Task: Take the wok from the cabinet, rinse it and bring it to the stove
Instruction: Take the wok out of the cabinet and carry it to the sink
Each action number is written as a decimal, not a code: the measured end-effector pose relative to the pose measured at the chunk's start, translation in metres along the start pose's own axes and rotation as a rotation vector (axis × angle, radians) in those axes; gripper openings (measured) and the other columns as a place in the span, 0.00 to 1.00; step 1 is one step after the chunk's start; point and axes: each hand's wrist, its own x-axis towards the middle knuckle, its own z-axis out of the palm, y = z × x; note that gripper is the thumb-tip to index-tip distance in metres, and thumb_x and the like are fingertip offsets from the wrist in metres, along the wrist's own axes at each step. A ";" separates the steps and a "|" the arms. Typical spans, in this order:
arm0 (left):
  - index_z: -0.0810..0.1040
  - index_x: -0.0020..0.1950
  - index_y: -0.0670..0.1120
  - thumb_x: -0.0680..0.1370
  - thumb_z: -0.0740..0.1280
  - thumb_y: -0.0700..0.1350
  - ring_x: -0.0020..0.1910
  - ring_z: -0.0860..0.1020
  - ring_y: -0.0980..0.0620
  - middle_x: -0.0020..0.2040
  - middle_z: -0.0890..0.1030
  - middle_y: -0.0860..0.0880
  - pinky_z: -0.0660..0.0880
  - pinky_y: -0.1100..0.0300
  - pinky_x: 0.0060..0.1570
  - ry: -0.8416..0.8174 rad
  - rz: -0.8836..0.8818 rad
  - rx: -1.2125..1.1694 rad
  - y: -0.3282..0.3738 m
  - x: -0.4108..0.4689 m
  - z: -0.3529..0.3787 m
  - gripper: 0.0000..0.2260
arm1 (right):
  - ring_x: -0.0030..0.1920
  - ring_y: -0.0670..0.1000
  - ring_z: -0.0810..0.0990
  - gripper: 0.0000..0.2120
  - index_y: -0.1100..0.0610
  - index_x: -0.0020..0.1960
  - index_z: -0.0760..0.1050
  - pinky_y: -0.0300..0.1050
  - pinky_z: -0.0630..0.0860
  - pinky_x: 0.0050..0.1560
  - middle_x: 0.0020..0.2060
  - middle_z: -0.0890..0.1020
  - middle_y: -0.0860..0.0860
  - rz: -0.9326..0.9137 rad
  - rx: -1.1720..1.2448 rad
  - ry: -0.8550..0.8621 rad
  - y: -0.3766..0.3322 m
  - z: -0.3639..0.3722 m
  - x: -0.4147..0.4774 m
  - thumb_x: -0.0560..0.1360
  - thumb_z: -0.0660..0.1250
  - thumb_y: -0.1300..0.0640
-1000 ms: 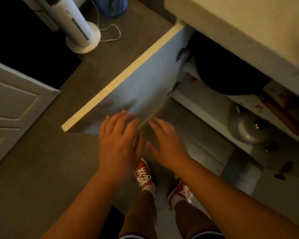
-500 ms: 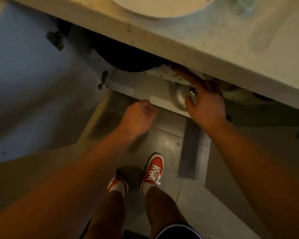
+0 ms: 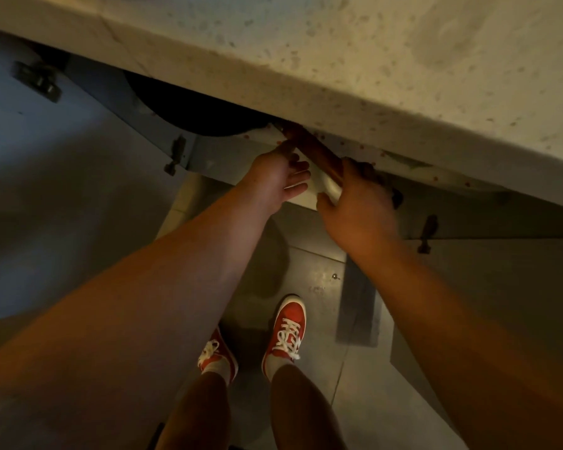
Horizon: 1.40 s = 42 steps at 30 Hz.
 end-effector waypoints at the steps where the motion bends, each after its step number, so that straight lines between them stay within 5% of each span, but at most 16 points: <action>1: 0.77 0.52 0.45 0.81 0.63 0.54 0.46 0.81 0.50 0.47 0.82 0.46 0.78 0.54 0.42 -0.022 0.012 -0.023 0.000 0.001 -0.002 0.12 | 0.60 0.60 0.77 0.26 0.56 0.71 0.67 0.56 0.77 0.55 0.62 0.77 0.58 0.017 0.104 -0.011 -0.003 0.003 -0.004 0.75 0.67 0.48; 4: 0.76 0.57 0.44 0.80 0.65 0.52 0.46 0.81 0.48 0.48 0.82 0.45 0.78 0.54 0.44 -0.024 0.016 -0.089 0.002 0.005 -0.009 0.13 | 0.45 0.53 0.81 0.14 0.52 0.56 0.73 0.48 0.78 0.41 0.45 0.81 0.52 0.166 0.454 -0.116 -0.017 0.009 -0.006 0.73 0.67 0.48; 6: 0.76 0.52 0.44 0.80 0.67 0.49 0.41 0.80 0.49 0.44 0.81 0.46 0.77 0.55 0.42 -0.008 -0.007 -0.087 0.007 0.006 -0.015 0.08 | 0.37 0.51 0.81 0.12 0.53 0.49 0.75 0.44 0.74 0.35 0.39 0.82 0.52 0.283 0.634 -0.225 -0.029 0.014 0.000 0.71 0.69 0.47; 9: 0.75 0.47 0.45 0.81 0.65 0.44 0.35 0.78 0.50 0.40 0.77 0.46 0.73 0.57 0.34 -0.013 -0.030 -0.115 0.014 0.007 -0.025 0.04 | 0.35 0.58 0.84 0.06 0.55 0.41 0.75 0.52 0.81 0.36 0.32 0.83 0.55 0.399 0.853 -0.375 -0.048 0.024 0.013 0.69 0.71 0.55; 12: 0.74 0.45 0.44 0.81 0.65 0.42 0.31 0.77 0.52 0.37 0.76 0.46 0.73 0.60 0.29 0.001 -0.029 -0.134 0.020 0.008 -0.032 0.05 | 0.31 0.53 0.84 0.02 0.56 0.42 0.77 0.48 0.82 0.33 0.33 0.83 0.55 0.441 0.920 -0.502 -0.064 0.033 0.025 0.71 0.69 0.61; 17: 0.75 0.43 0.44 0.80 0.64 0.40 0.23 0.76 0.55 0.32 0.76 0.47 0.73 0.64 0.27 0.107 0.106 0.081 0.023 0.010 -0.042 0.06 | 0.25 0.48 0.76 0.03 0.56 0.40 0.76 0.37 0.72 0.22 0.29 0.76 0.52 0.412 0.865 -0.527 -0.087 0.046 0.027 0.72 0.66 0.63; 26: 0.74 0.36 0.43 0.77 0.64 0.38 0.19 0.75 0.58 0.28 0.76 0.47 0.70 0.68 0.20 0.148 0.167 0.204 -0.010 -0.036 -0.059 0.10 | 0.24 0.51 0.77 0.06 0.55 0.37 0.74 0.41 0.74 0.24 0.26 0.77 0.53 0.300 0.674 -0.478 -0.097 0.045 -0.033 0.73 0.65 0.60; 31: 0.75 0.30 0.44 0.76 0.65 0.39 0.25 0.76 0.54 0.25 0.76 0.50 0.73 0.63 0.28 0.152 0.106 0.297 -0.051 -0.090 -0.074 0.13 | 0.19 0.45 0.75 0.07 0.52 0.37 0.75 0.38 0.72 0.21 0.23 0.75 0.50 0.340 0.700 -0.520 -0.097 0.037 -0.101 0.73 0.66 0.60; 42: 0.79 0.29 0.46 0.75 0.65 0.43 0.32 0.79 0.51 0.26 0.80 0.50 0.76 0.58 0.37 -0.039 -0.022 0.517 -0.103 -0.241 -0.122 0.14 | 0.19 0.48 0.75 0.05 0.54 0.35 0.74 0.42 0.74 0.22 0.17 0.75 0.47 0.542 0.834 -0.534 -0.143 -0.006 -0.263 0.70 0.66 0.60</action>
